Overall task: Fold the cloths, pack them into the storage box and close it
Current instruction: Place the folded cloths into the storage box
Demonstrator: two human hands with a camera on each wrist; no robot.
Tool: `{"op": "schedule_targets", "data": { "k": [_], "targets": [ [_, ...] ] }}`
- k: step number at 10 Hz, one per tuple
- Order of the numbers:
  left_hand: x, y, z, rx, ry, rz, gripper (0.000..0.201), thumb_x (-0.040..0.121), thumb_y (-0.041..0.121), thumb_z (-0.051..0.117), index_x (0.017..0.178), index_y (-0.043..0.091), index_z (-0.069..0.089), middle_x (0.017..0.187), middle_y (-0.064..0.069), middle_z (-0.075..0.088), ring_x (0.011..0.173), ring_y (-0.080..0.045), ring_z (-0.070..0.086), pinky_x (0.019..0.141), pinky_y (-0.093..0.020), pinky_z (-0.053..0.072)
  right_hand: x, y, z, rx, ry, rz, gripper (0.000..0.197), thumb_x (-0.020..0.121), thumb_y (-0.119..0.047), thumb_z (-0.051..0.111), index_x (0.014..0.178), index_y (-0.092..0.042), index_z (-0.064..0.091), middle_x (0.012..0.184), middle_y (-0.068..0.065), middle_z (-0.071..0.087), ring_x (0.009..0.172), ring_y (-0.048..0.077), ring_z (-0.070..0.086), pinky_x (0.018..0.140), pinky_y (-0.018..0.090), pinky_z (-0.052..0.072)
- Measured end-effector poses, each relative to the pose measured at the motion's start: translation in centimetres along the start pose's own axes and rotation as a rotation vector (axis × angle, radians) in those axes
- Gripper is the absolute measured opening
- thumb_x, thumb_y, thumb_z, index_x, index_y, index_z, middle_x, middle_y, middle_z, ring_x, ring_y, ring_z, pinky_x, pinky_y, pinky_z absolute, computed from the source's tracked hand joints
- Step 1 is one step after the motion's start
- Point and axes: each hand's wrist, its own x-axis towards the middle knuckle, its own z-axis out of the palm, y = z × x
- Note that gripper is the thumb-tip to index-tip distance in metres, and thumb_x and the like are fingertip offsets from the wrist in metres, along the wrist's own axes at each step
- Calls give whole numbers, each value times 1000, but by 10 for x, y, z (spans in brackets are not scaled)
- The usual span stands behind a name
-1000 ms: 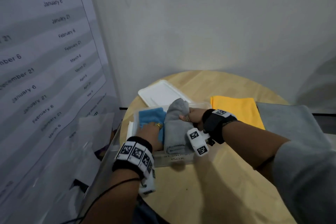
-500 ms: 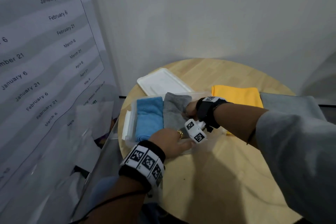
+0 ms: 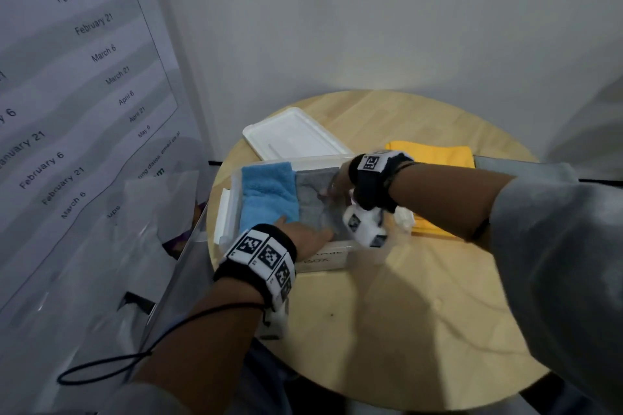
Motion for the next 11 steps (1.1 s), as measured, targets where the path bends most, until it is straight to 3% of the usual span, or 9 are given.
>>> {"op": "schedule_targets", "data": {
  "k": [1,2,4,5,6,7,9,10,11],
  "targets": [
    [-5,4,3,10,319,110,42,100,35,25,110,11,58,120,-13,58,110,-28,54,97,-38,38,-27,-4,-17,-81,275,59,22,80,-34,71,73,-14,65,68,3,60,60,20,55,65,26,47],
    [-9,3,8,-54,453,169,35,99,31,29,104,12,58,114,-11,58,102,-27,55,93,-37,39,-62,-27,-8,-53,289,-192,23,84,-4,61,104,-10,71,94,3,69,88,19,62,78,22,45],
    [-9,2,4,-38,74,98,49,102,37,10,135,16,40,144,-12,42,131,-28,38,113,-40,16,-47,-30,8,-189,-32,-200,67,90,-26,60,147,-18,26,150,9,33,129,22,43,90,19,44],
    [-3,0,4,-58,-10,86,50,101,39,8,141,18,30,148,-15,37,137,-27,32,117,-40,9,-33,-31,21,-492,-75,-225,89,91,-49,50,150,-15,-7,158,10,0,145,25,13,108,30,21],
    [3,-5,8,-54,-56,181,65,92,51,3,136,19,39,141,-14,46,134,-24,36,115,-40,4,-20,-36,20,-411,-105,-209,69,92,-35,50,149,-16,17,147,20,32,125,28,43,73,19,38],
    [9,-10,11,-70,-65,239,87,70,56,-4,131,20,46,134,-12,54,128,-21,42,114,-42,4,-16,-33,13,-364,-119,-281,51,95,-13,49,144,-16,33,139,18,44,125,32,46,54,7,33],
    [-1,-11,7,-207,87,228,44,98,40,25,113,15,58,118,-11,60,113,-24,50,108,-40,27,-40,-39,-2,-180,-158,-232,55,90,-7,55,142,-15,38,137,13,47,105,20,50,79,29,47],
    [-14,-22,0,-521,429,263,21,91,11,51,103,11,69,112,-8,64,94,-15,57,92,-31,46,-48,-41,-19,-147,149,-286,44,83,3,49,122,-13,61,119,5,64,107,22,59,82,21,42],
    [-17,-39,-22,-175,602,160,47,84,0,56,129,15,53,144,-6,38,129,-22,38,103,-36,39,-58,-45,-24,-201,403,-363,36,80,2,53,111,-10,67,112,7,67,104,25,60,75,18,35]
  ]
}}
